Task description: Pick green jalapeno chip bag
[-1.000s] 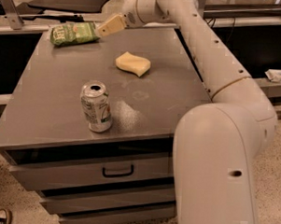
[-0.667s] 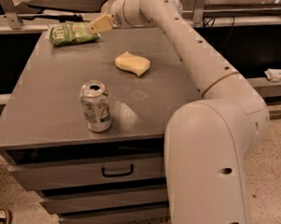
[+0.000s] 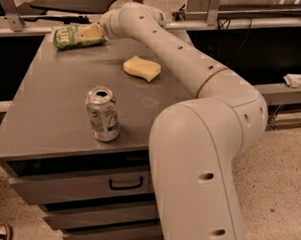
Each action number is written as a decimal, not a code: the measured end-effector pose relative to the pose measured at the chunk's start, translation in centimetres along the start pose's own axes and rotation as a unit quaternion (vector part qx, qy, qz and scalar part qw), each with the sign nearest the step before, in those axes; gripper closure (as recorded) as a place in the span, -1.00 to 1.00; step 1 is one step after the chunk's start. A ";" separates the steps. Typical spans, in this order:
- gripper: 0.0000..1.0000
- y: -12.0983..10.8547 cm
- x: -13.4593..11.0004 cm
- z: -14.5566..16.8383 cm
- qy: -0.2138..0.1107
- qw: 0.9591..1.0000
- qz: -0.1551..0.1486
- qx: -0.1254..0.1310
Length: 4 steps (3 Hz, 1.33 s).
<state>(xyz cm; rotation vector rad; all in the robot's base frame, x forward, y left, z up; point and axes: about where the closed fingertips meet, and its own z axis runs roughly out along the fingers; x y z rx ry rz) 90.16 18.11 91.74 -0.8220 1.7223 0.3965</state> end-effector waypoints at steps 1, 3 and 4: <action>-1.00 0.7 0.9 1.6 0.013 1.000 0.005 0.000; -1.00 1.0 1.8 3.5 0.031 0.999 0.000 -0.009; -1.00 1.5 2.1 4.1 0.038 0.999 0.004 -0.012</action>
Offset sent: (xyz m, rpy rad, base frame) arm 0.0219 0.0196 -0.0253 -0.0666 0.0458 0.0048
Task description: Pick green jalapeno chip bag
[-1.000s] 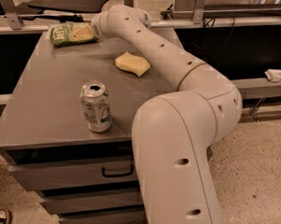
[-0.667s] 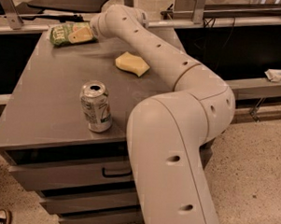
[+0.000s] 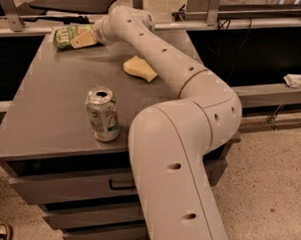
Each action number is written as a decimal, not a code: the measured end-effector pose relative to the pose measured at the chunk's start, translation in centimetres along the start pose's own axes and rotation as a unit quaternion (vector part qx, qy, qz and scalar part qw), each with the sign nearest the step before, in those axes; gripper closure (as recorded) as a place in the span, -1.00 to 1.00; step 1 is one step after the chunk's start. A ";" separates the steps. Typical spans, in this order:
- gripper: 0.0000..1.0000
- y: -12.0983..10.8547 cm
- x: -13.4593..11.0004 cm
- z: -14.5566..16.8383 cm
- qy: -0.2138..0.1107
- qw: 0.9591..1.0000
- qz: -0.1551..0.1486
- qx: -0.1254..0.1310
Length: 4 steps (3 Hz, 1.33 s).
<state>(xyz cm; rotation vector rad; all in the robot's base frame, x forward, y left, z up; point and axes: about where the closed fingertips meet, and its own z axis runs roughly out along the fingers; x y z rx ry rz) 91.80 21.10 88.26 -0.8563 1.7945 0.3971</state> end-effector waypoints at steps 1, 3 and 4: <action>-1.00 0.8 0.3 0.4 0.008 1.000 -0.001 -0.006; -1.00 -0.2 2.4 0.7 0.027 1.000 -0.008 -0.010; -0.81 -1.1 2.8 1.1 0.021 1.000 -0.009 -0.011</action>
Offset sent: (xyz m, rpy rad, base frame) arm 0.0002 -0.0046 -0.0210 -0.0604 0.0406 0.0185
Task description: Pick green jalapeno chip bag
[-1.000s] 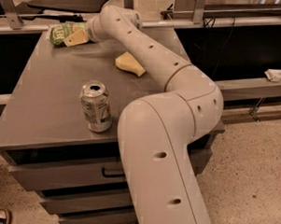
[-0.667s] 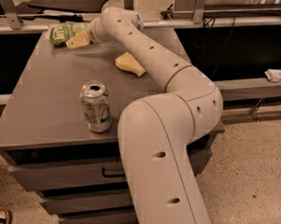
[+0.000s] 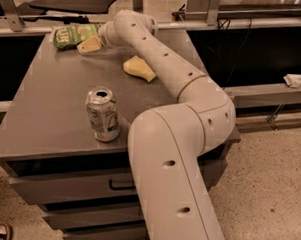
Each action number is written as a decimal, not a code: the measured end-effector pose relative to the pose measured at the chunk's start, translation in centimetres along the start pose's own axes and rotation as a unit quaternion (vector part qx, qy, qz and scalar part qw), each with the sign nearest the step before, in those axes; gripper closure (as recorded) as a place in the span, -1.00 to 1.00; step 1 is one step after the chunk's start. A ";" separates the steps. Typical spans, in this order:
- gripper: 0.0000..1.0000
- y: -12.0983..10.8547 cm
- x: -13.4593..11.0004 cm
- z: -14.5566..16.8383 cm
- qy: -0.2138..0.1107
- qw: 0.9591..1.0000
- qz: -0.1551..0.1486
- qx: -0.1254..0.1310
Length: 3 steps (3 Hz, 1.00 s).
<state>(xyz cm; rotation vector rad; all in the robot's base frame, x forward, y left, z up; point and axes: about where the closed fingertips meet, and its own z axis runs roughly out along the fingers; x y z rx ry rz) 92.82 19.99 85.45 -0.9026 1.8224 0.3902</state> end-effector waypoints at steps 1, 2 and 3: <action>-0.37 -0.4 -0.1 0.4 -0.009 1.000 0.000 0.001; 0.10 -0.9 -0.5 0.5 -0.020 1.000 -0.003 0.004; 0.56 -2.0 -0.9 -0.2 -0.030 0.999 -0.013 0.011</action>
Offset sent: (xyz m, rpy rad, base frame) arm 0.0202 -0.0083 0.0148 0.0401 -0.0662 -0.0054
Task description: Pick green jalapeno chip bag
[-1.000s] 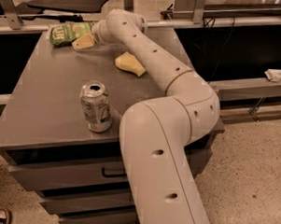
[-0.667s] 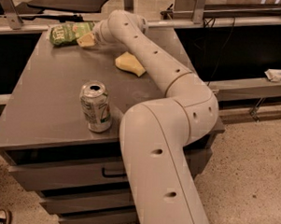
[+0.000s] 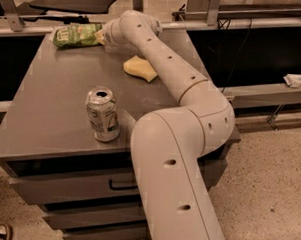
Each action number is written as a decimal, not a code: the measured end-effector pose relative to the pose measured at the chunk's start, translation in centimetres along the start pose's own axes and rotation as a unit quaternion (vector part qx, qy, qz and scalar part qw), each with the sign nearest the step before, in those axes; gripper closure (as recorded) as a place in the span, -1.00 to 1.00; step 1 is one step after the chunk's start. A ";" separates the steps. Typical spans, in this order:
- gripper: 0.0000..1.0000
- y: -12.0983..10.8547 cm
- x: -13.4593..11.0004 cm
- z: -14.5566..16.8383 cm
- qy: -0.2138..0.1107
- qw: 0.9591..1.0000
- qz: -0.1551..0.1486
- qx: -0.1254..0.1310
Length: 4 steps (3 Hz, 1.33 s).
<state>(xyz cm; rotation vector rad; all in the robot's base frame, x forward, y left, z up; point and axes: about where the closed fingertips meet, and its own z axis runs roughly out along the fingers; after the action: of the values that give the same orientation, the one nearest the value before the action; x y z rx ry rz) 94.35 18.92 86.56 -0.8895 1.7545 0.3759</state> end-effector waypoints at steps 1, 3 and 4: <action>0.98 -1.7 -1.1 -1.8 -0.019 1.000 -0.023 0.011; 1.00 -4.1 -5.3 -6.8 -0.062 0.994 -0.082 0.033; 1.00 -4.4 -7.0 -9.3 -0.073 0.992 -0.100 0.038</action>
Offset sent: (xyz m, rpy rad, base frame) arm -0.0120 -0.0697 0.0886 -0.0550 -0.2464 0.0216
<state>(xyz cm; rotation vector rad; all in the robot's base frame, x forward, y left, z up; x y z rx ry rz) 92.17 12.75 97.13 -0.9490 1.5200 0.2362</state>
